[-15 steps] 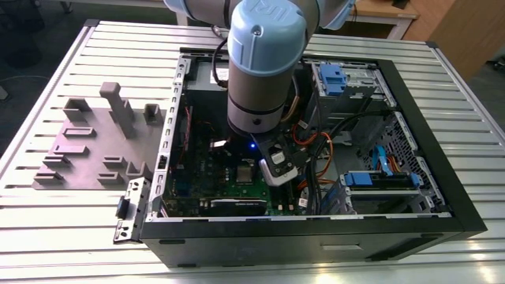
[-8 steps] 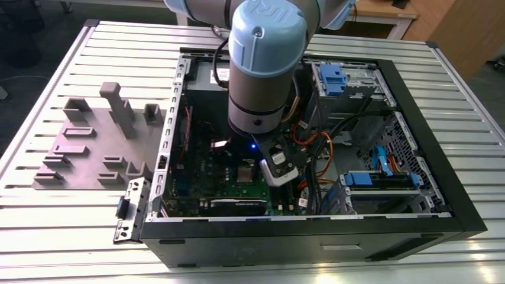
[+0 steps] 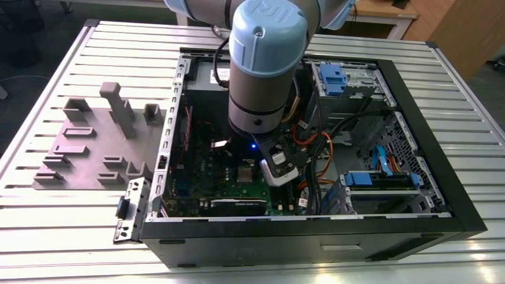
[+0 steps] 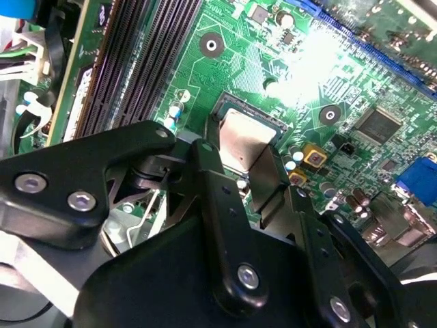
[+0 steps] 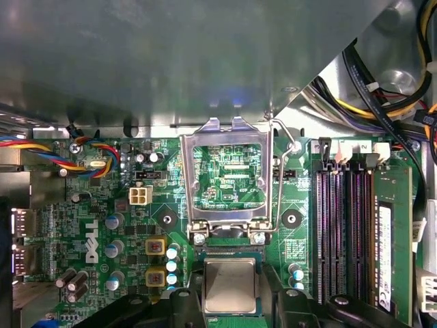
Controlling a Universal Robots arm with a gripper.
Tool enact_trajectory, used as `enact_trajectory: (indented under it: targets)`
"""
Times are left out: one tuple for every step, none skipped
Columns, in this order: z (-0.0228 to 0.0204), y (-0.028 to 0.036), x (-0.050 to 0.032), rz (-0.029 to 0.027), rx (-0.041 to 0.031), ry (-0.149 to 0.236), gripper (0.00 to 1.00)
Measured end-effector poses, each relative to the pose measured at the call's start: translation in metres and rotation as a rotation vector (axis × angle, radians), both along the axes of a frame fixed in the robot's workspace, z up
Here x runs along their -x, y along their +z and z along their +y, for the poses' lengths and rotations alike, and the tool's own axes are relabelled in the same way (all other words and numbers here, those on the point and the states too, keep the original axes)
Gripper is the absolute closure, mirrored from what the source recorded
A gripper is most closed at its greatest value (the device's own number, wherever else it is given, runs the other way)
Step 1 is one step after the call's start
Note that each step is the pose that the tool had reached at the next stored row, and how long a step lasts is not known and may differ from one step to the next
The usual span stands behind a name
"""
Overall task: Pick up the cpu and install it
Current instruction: 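Place the cpu into insertion slot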
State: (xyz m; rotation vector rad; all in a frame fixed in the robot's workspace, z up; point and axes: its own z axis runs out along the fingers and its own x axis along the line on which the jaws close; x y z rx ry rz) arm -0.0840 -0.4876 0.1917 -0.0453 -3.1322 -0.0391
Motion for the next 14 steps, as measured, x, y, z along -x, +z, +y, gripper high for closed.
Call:
enact_trajectory:
  targets:
    - [0.0, 0.0, 0.0, 0.0, -0.0001, 0.0, 0.57]
    - [0.0, 0.0, 0.0, 0.0, 0.0, 0.0, 0.57]
    - [0.0, 0.0, 0.0, 0.0, 0.0, 0.0, 0.57]
    - [0.0, 0.0, 0.0, 0.0, -0.0001, 0.0, 0.57]
    - [0.0, 0.0, 0.0, -0.0001, -0.0002, 0.0, 0.57]
    - [0.0, 0.0, 0.0, 0.0, -0.0002, 0.0, 0.56]
    - [0.0, -0.0001, 0.0, -0.0001, -0.0003, 0.0, 0.56]
    - [0.0, 0.0, 0.0, 0.0, -0.0002, 0.0, 0.49]
    - [0.0, 0.0, 0.0, 0.0, -0.0002, 0.0, 0.49]
    - [0.0, 0.0, 0.0, 0.0, -0.0002, 0.0, 0.49]
    - [0.0, 0.0004, 0.0, 0.0, -0.0001, 0.0, 0.49]
    - [-0.0001, 0.0016, 0.0, 0.0001, 0.0001, 0.0, 0.49]
    - [0.0, 0.0032, 0.0, 0.0, -0.0002, 0.0, 0.49]
    - [0.0, 0.0049, 0.0, 0.0, -0.0003, 0.0, 0.49]
